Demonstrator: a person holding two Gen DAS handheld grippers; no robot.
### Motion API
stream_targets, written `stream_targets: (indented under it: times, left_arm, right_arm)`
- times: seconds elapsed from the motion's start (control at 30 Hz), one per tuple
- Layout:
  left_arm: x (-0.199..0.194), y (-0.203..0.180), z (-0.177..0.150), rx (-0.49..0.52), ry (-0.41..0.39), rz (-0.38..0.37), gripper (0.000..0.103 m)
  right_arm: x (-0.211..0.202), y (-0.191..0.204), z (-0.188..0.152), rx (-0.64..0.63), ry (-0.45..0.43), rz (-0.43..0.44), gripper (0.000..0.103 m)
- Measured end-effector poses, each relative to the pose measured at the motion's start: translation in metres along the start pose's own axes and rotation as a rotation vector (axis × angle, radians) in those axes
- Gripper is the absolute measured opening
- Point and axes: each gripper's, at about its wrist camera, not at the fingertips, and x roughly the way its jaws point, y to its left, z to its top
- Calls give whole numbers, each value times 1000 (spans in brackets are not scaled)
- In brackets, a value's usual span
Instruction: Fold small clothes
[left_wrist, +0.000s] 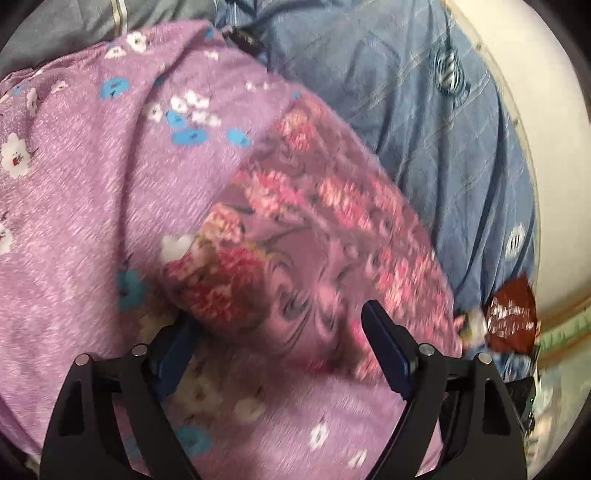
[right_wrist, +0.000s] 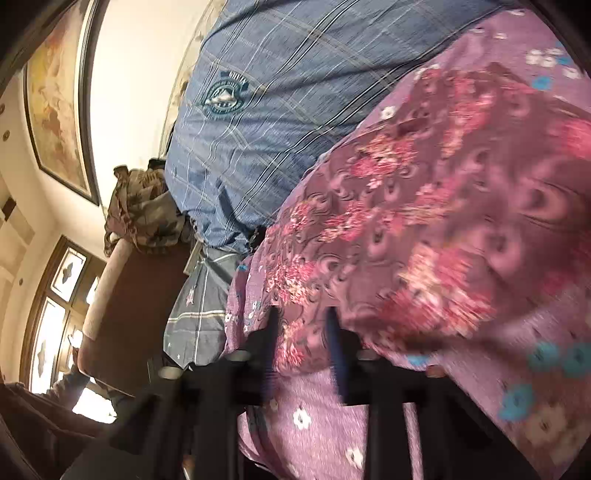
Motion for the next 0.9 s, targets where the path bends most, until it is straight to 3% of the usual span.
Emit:
stream_targets:
  times: [0.07, 0.1, 0.17, 0.2, 0.23, 0.33, 0.4, 0.53, 0.57, 0.6, 0.63, 0.7, 0.9]
  left_arm:
    - [3, -2, 1, -7, -31, -2, 79]
    - [5, -3, 2, -7, -45, -11, 62]
    - [10, -4, 4, 22, -29, -1, 40]
    - [14, -2, 3, 26, -20, 16, 35]
    - [14, 1, 3, 12, -28, 11, 34]
    - [12, 6, 0, -29, -69, -6, 37]
    - [12, 1, -1, -28, -84, -5, 51]
    - [14, -15, 0, -20, -100, 9, 55]
    - [14, -19, 1, -10, -99, 24, 46]
    - [13, -20, 1, -3, -97, 34, 26]
    - [14, -23, 3, 8, -90, 45, 20]
    - [12, -29, 4, 29, -95, 59, 11]
    - [-10, -89, 5, 243, -184, 45, 9]
  right_arm:
    - [13, 0, 2, -8, -5, -28, 15]
    - [22, -1, 1, -13, 5, -81, 15]
    - [49, -18, -3, 31, 113, -190, 15]
    - [61, -28, -6, 60, 167, -199, 0]
    - [57, -31, -7, 68, 138, -181, 0]
    - [50, -25, -8, 24, 164, -193, 0]
    - [45, -26, -11, 25, 168, -187, 0]
    - [30, -22, -16, -21, 155, -194, 5]
    - [26, -21, -17, -39, 142, -199, 9]
    - [21, -18, -16, -59, 122, -208, 9]
    - [15, -16, -15, -71, 103, -211, 9]
    - [6, -18, -9, -55, 72, -196, 9]
    - [-21, -25, 6, 2, -7, -171, 10]
